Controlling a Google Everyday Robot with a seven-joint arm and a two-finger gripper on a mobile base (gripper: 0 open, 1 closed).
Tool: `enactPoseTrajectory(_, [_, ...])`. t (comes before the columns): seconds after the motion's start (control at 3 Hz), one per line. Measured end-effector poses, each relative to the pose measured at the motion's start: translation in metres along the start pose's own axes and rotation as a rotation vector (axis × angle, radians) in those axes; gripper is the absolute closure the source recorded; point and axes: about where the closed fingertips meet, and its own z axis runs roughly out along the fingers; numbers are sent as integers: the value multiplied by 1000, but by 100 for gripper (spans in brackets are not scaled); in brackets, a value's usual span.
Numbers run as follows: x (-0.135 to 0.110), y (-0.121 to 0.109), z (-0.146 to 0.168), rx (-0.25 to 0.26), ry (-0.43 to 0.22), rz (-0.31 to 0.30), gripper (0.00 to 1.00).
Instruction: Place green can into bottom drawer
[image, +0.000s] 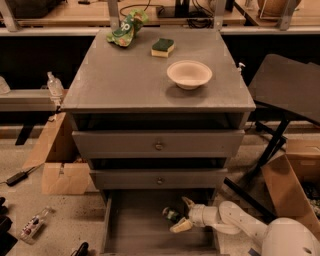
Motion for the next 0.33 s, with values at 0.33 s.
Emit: enactPoseTrajectory(0.33, [0,0,0,0,0,0,0])
